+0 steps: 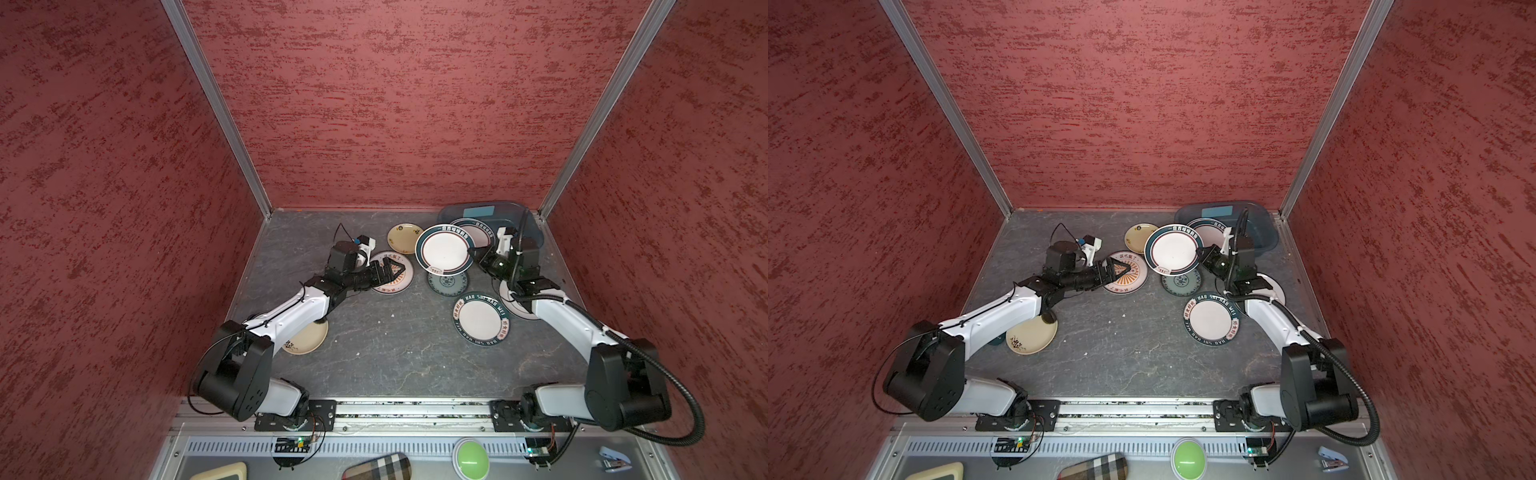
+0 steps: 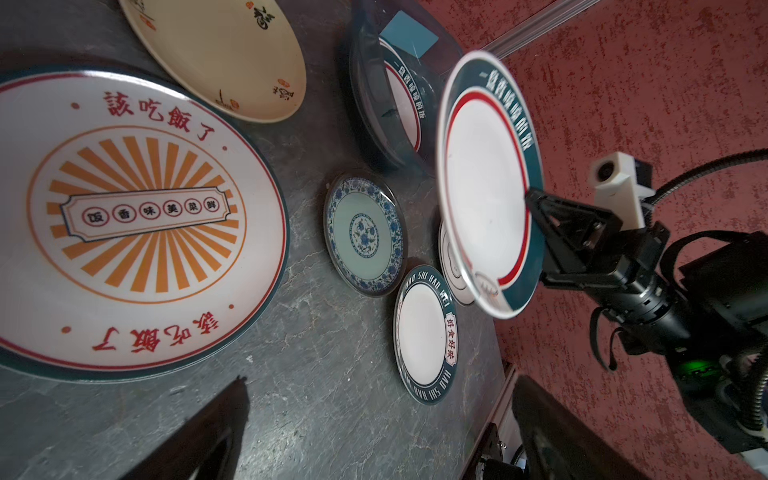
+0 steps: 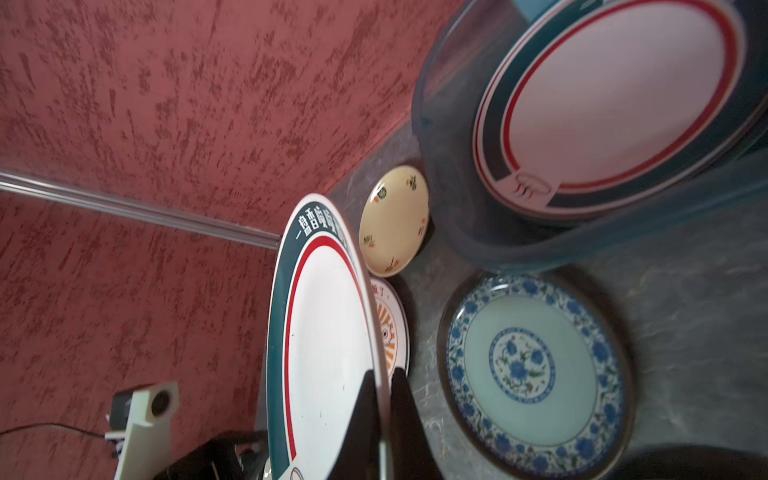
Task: Place the plates into the plastic bin on the countertop
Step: 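Grasp the plate rim with right gripper, open left gripper, carry toward bin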
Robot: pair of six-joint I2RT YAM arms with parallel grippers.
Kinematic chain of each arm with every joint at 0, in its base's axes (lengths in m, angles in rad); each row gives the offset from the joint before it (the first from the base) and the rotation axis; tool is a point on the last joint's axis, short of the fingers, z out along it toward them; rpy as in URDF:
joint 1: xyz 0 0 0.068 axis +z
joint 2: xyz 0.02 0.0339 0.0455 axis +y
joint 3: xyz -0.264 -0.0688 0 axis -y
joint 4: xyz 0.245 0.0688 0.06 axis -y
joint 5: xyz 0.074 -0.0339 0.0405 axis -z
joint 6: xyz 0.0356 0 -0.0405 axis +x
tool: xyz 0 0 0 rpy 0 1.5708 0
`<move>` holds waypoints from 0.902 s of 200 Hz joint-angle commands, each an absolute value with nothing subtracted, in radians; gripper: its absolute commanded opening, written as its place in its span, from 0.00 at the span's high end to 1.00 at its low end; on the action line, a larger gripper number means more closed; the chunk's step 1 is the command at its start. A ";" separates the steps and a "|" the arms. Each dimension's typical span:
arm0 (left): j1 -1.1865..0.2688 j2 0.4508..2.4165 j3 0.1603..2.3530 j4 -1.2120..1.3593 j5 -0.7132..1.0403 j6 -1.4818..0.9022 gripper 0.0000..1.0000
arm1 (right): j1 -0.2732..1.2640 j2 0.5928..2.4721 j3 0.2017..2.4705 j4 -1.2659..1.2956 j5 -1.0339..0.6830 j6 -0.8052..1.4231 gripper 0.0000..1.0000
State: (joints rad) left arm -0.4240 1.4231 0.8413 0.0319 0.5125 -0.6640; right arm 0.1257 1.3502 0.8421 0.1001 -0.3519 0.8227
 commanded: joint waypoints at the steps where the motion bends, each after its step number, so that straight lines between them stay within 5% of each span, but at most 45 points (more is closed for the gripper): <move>1: -0.415 1.407 0.821 0.083 0.494 -0.642 0.01 | 0.083 1.355 0.907 0.073 -0.250 0.797 1.00; 180: -0.416 1.407 0.775 0.128 0.448 -0.615 0.01 | -0.066 1.760 1.249 -0.024 -0.077 0.744 1.00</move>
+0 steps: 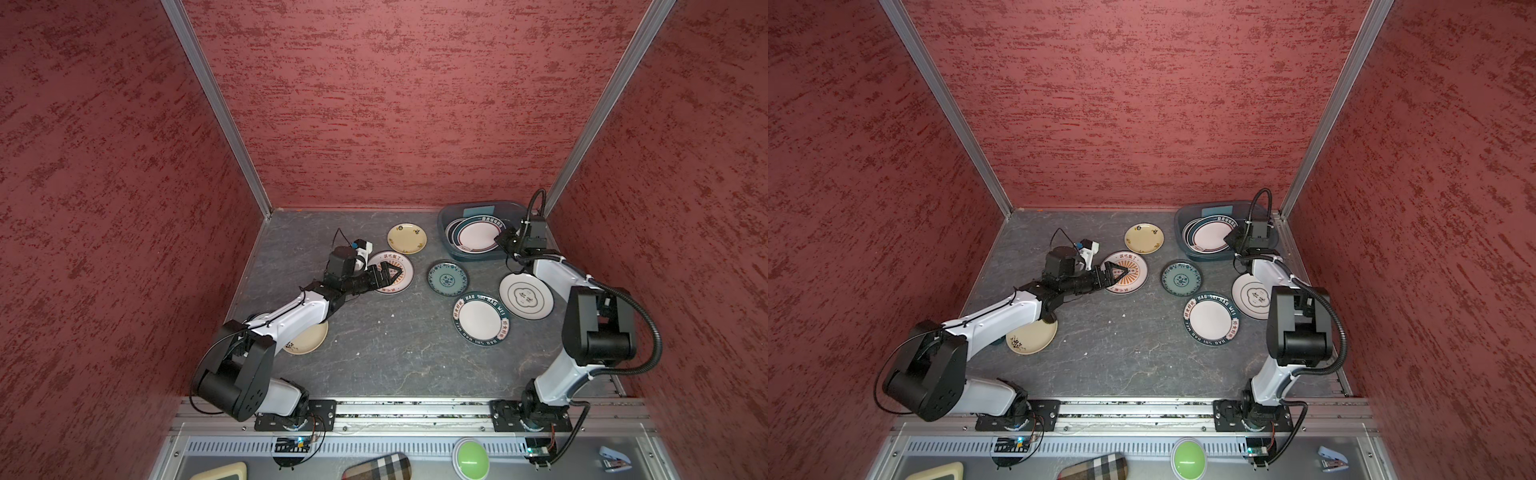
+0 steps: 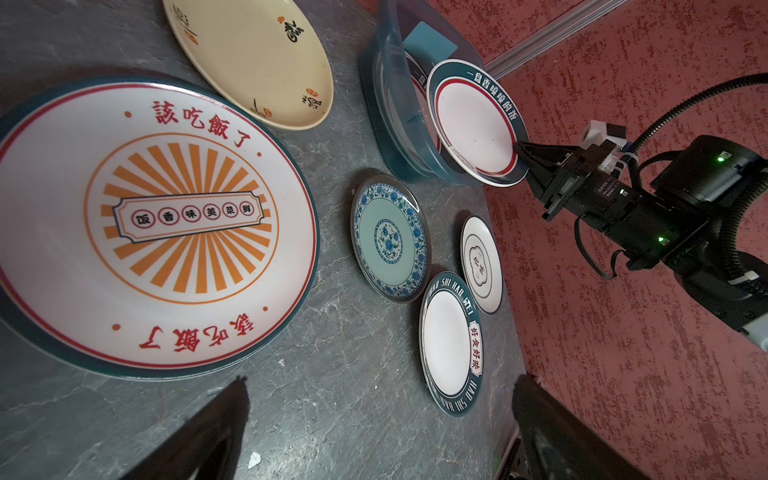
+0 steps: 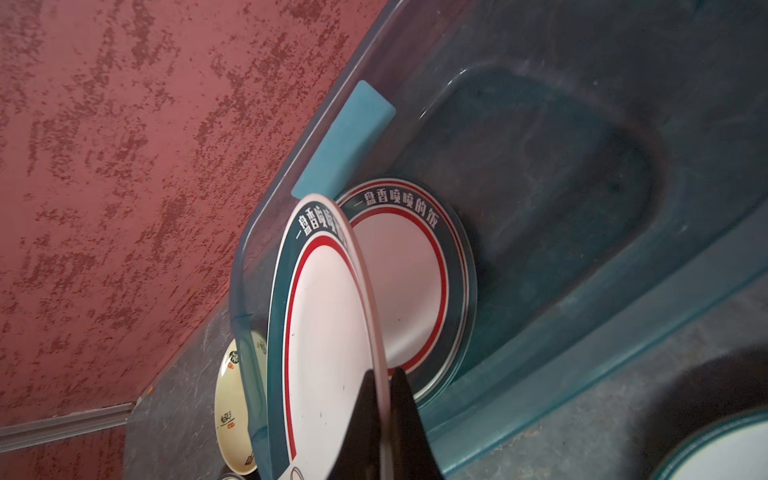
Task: Place the plates into the plastic bin on the countertop
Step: 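Grasp the plate rim with right gripper, open left gripper, carry toward bin, then lower the green-rimmed plate into the blue bin with right gripper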
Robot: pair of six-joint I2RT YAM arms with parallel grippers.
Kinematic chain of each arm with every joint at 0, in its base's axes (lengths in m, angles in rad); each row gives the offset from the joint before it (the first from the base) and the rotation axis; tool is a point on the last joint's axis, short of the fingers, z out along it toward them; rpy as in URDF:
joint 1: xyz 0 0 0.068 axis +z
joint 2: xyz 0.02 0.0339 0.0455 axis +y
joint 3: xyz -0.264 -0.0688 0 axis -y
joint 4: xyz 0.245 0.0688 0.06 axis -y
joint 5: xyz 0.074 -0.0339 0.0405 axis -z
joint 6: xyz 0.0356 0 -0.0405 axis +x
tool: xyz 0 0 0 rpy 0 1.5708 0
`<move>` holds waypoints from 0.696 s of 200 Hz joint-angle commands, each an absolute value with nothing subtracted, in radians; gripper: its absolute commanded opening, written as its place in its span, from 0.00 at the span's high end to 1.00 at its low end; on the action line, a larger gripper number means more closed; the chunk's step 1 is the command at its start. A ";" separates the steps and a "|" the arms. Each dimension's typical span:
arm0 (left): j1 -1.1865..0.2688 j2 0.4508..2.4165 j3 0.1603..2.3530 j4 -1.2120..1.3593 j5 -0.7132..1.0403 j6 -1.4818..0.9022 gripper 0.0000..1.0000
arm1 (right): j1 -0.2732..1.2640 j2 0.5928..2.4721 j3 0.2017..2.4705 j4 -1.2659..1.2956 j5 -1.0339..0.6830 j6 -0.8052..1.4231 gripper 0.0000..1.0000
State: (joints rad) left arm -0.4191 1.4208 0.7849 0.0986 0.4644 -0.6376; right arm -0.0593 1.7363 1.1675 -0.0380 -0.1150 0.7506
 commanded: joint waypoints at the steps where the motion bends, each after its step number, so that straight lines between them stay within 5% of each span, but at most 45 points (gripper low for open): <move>1: -0.416 1.407 0.776 0.128 0.448 -0.615 0.01 | -0.065 1.762 1.251 -0.026 -0.078 0.743 1.00; 139: -0.419 1.437 0.781 0.124 0.436 -0.604 0.01 | -0.064 1.967 1.429 -0.148 -0.077 0.723 1.00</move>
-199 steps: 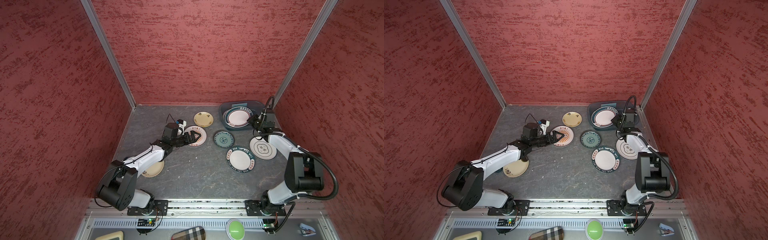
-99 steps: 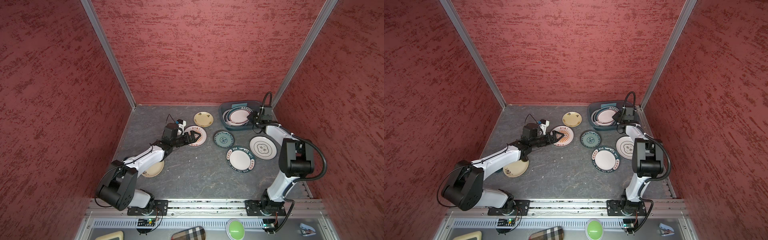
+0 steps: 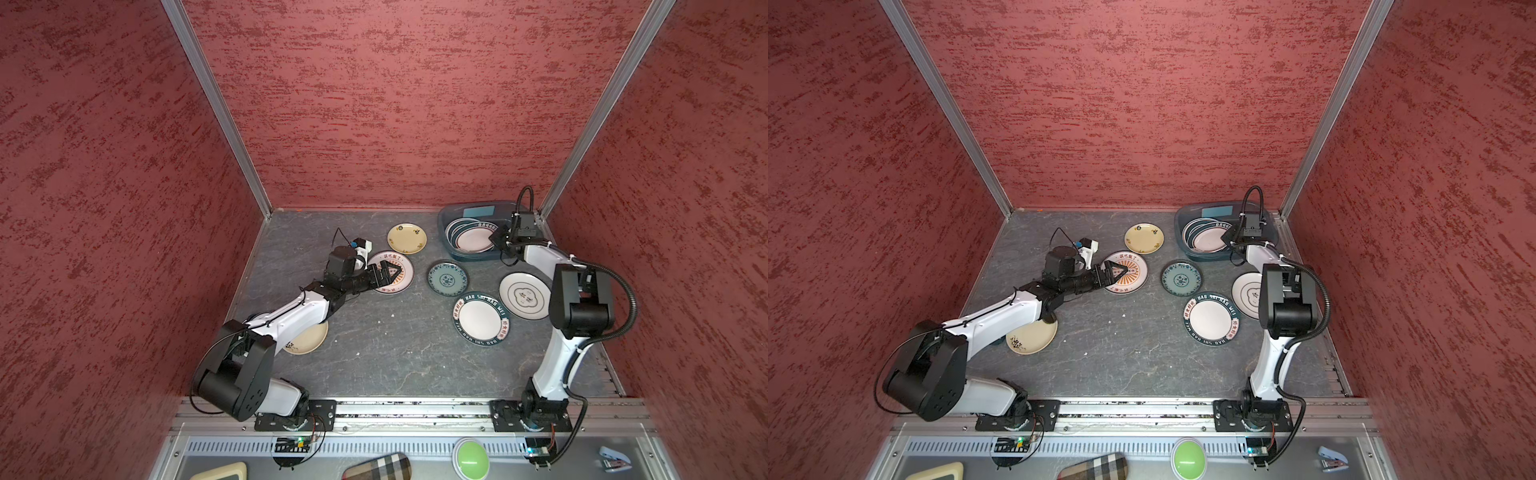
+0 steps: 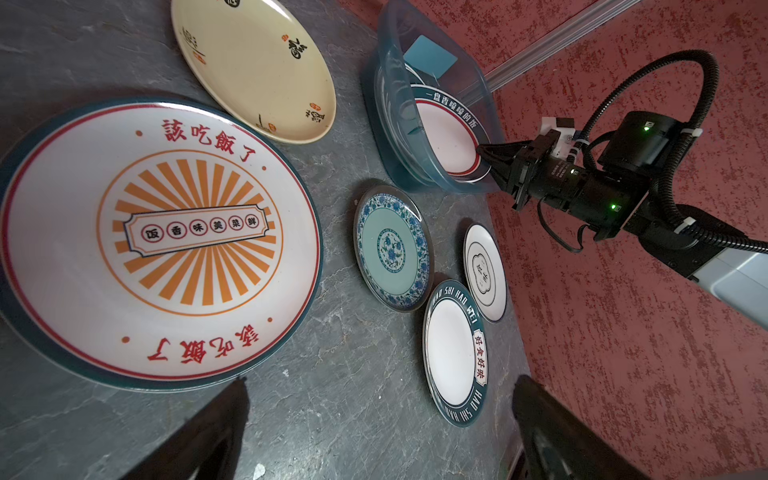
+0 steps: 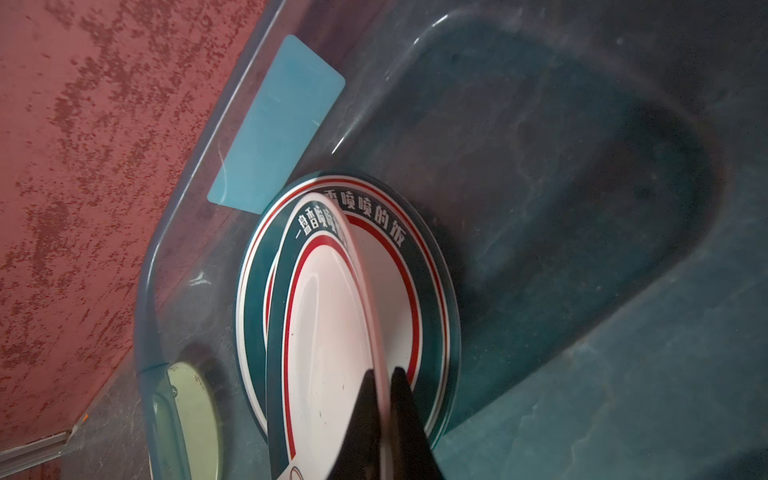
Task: Place the plates into the plastic bin on the countertop
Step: 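Lower the green-rimmed plate into the blue bin with right gripper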
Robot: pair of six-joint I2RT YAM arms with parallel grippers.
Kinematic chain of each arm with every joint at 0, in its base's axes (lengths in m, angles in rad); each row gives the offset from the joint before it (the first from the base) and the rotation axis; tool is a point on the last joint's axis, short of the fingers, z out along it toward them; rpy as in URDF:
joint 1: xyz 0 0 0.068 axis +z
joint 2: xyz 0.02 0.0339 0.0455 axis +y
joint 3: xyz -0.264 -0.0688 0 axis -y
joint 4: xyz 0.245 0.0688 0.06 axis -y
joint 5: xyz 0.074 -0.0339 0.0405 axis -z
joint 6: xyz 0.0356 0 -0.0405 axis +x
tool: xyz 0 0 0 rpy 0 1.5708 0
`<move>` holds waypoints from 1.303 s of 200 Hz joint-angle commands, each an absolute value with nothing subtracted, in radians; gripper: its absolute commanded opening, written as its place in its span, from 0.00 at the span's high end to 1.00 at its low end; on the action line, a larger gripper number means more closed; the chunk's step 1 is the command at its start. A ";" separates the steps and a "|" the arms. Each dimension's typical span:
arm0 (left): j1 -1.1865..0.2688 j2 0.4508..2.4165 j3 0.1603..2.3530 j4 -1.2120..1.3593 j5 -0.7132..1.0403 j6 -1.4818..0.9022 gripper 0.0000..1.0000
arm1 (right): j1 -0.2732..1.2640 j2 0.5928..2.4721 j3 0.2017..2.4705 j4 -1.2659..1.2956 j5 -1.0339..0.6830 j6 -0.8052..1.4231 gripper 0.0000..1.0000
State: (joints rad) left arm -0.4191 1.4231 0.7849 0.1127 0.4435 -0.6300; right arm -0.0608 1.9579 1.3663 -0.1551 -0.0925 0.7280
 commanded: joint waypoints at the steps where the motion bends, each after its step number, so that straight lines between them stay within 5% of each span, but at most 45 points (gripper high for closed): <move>1: -0.419 1.437 0.782 0.124 0.436 -0.604 0.01 | -0.064 1.969 1.428 -0.149 -0.077 0.723 1.00; 109: -0.420 1.464 0.789 0.122 0.440 -0.604 0.01 | -0.063 2.042 1.505 -0.248 -0.102 0.670 0.96; 260: -0.432 1.469 0.798 0.115 0.439 -0.601 0.01 | -0.044 2.086 1.601 -0.346 -0.067 0.558 0.46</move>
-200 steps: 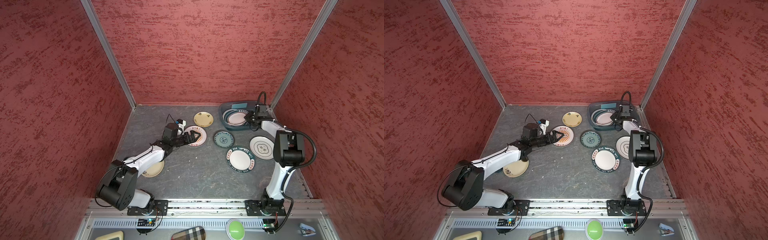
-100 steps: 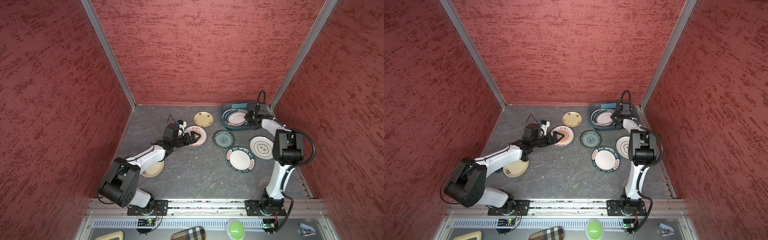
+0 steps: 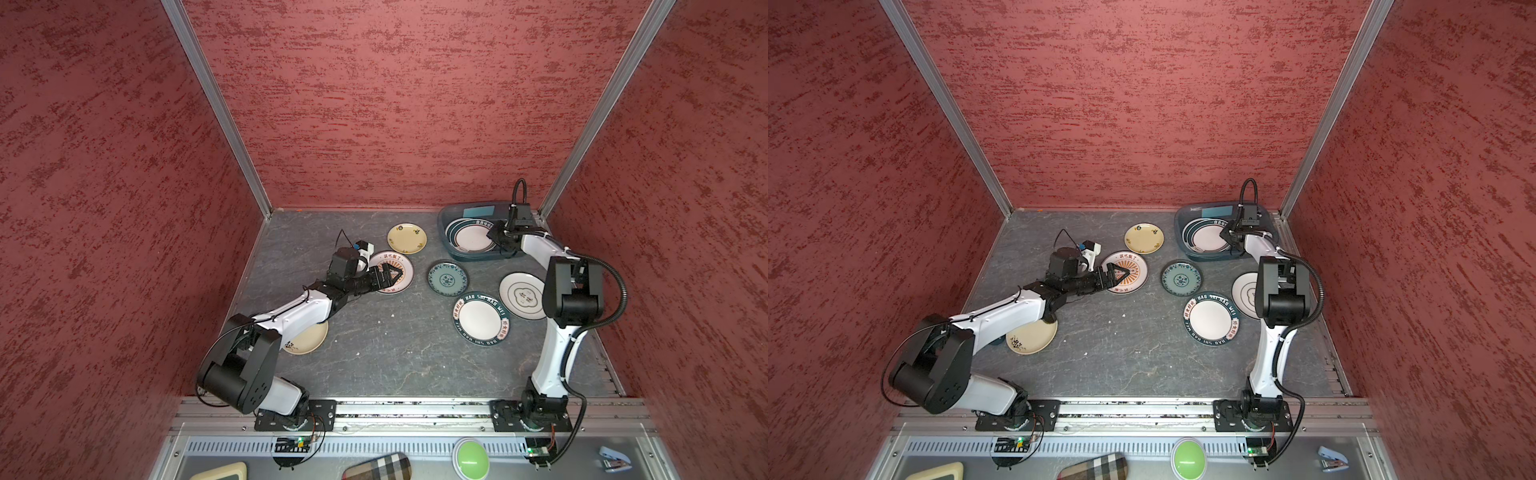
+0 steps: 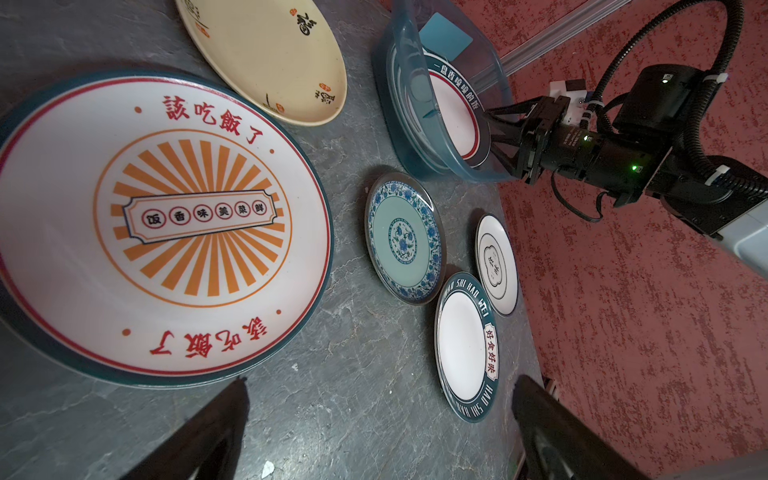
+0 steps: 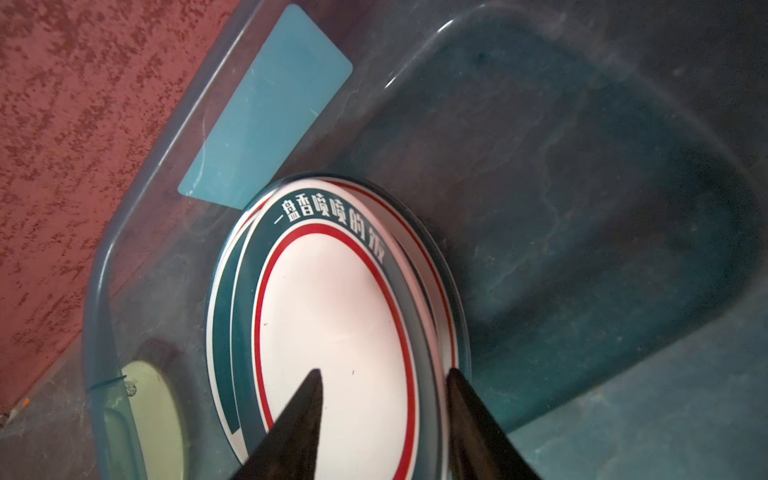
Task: Place the plates into the plastic bin on the countertop
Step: 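Lower the green-rimmed plate into the blue bin with right gripper, then open right gripper to release the plate and raise it from the bin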
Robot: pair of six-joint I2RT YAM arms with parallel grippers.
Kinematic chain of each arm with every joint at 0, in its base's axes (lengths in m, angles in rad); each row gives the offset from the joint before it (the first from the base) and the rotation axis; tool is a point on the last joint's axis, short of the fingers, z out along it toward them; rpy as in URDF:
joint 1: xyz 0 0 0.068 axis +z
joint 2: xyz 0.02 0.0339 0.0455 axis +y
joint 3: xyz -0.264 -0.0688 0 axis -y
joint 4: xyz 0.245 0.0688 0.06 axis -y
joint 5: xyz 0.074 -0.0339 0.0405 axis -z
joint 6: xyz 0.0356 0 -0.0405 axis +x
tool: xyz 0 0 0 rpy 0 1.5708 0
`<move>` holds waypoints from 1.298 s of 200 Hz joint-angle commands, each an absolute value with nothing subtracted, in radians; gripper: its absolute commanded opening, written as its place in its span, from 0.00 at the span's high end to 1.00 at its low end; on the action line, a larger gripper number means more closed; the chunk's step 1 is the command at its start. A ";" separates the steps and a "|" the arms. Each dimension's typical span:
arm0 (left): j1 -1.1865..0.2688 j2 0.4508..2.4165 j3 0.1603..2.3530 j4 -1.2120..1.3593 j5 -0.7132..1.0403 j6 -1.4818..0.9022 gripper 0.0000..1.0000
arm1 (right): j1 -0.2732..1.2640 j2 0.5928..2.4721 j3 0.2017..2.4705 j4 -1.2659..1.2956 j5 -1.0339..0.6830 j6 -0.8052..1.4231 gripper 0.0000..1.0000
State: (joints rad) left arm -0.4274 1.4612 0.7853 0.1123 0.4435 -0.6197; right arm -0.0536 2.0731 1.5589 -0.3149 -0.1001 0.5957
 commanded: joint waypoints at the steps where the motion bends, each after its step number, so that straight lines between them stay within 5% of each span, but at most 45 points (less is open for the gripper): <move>1: -0.432 1.469 0.798 0.115 0.439 -0.602 0.01 | -0.045 2.087 1.603 -0.347 -0.066 0.557 0.46; 48: -0.433 1.469 0.799 0.114 0.436 -0.601 0.01 | -0.029 2.073 1.592 -0.327 -0.021 0.488 0.29; 108: -0.433 1.468 0.799 0.110 0.436 -0.598 0.01 | -0.031 1.964 1.541 -0.273 -0.020 0.501 0.28; 259: -0.456 1.484 0.803 0.123 0.432 -0.604 0.01 | -0.031 1.131 0.923 -0.250 -0.056 0.525 0.12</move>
